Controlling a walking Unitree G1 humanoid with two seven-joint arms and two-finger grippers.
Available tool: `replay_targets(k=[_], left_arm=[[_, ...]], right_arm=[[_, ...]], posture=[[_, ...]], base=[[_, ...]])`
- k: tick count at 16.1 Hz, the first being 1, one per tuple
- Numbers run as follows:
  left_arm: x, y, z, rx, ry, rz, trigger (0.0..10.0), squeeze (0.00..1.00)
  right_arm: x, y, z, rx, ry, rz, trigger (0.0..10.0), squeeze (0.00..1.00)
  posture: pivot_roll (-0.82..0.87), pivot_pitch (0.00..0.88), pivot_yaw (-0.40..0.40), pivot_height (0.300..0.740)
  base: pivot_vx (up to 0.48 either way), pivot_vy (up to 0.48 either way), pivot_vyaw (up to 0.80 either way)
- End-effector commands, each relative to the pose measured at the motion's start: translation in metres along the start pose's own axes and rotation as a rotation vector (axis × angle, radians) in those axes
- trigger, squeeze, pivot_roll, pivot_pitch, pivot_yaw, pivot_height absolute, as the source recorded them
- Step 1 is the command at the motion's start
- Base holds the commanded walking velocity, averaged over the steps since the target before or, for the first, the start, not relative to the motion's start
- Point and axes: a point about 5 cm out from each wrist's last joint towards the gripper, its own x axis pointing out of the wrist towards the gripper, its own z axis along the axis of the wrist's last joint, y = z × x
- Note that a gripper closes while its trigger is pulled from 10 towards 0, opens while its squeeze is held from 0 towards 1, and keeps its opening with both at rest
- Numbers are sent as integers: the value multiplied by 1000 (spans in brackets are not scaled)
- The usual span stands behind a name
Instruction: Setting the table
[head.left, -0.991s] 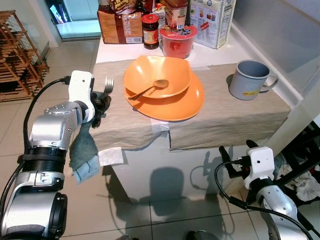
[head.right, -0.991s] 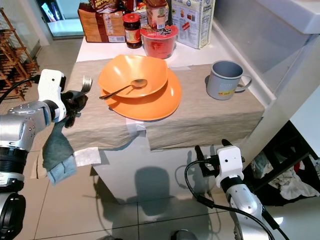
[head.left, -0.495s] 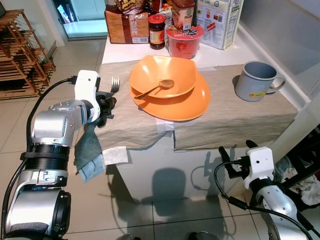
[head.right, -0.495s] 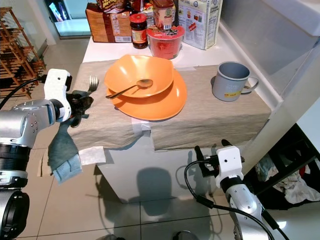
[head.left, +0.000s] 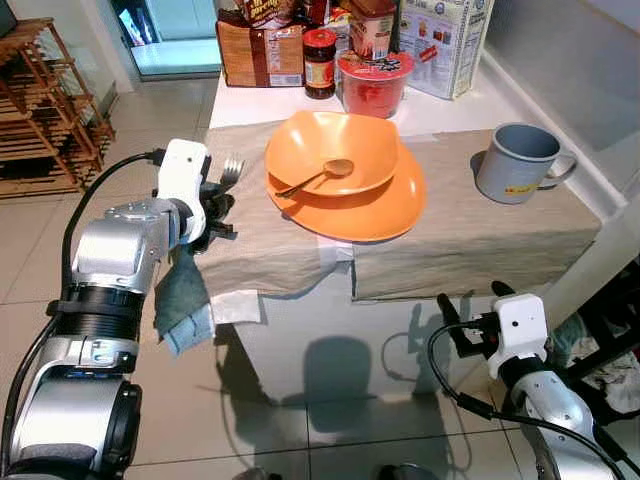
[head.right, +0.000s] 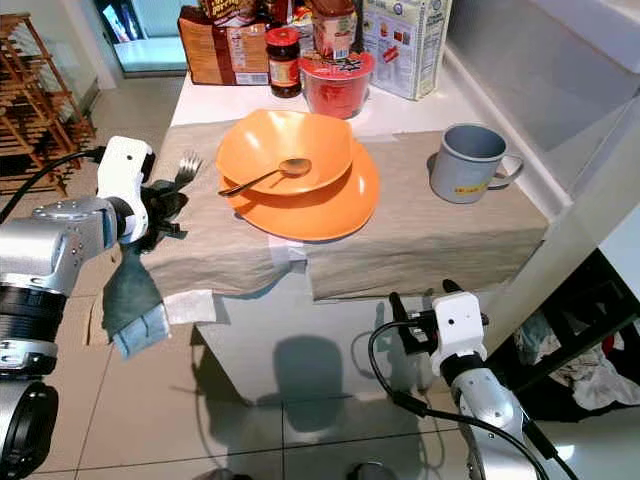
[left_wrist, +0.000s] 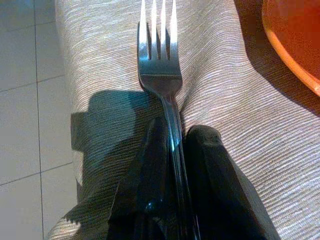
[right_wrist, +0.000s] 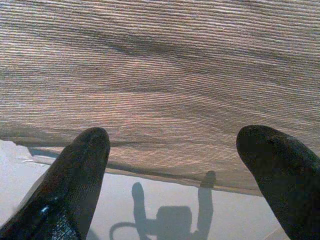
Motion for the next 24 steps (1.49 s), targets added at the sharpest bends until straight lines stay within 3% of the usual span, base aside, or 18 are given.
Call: replay_targets(k=[1, 2, 6, 8, 11, 19, 20, 21, 24], left_arm=[[4, -5, -7, 11, 25, -25, 10000, 125], [4, -7, -5, 8, 19, -35, 10000, 1000], [6, -12, -3, -47, 22, -49, 10000, 1000], [7, -17, -5, -138, 55, -66, 10000, 1000], [7, -20, -3, -164, 60, -54, 10000, 1000], [8, 2, -1, 39, 19, 65, 10000, 1000], [7, 6, 3, 45, -10, 89, 10000, 0], [7, 9, 4, 51, -26, 105, 10000, 0], [10, 9, -10, -30, 4, 117, 10000, 0]], right_arm=[[1, 0, 4, -8, -9, 4, 10000, 0], [0, 0, 4, -8, -8, 3, 10000, 0], [0, 0, 3, -8, -5, 4, 10000, 0], [0, 0, 3, -7, -3, 5, 10000, 0], [1, 1, 3, -7, 0, 6, 10000, 0], [0, 0, 3, -7, 2, -3, 10000, 0], [0, 0, 3, -6, 2, -4, 10000, 0], [0, 0, 3, -6, 3, -5, 10000, 0], [-1, 0, 2, -8, 5, -1, 10000, 0]], posture=[[-127, 66, 57, 740], [-127, 68, 55, 740], [-126, 71, 55, 740], [-126, 73, 57, 740], [-126, 72, 56, 740], [-131, 85, 63, 740], [-130, 85, 62, 740], [-130, 85, 62, 740], [-134, 71, 57, 740]], base=[[0, 0, 0], [0, 0, 0], [0, 0, 0], [0, 0, 0], [0, 0, 0], [0, 0, 0], [0, 0, 0], [0, 0, 0], [0, 0, 0]])
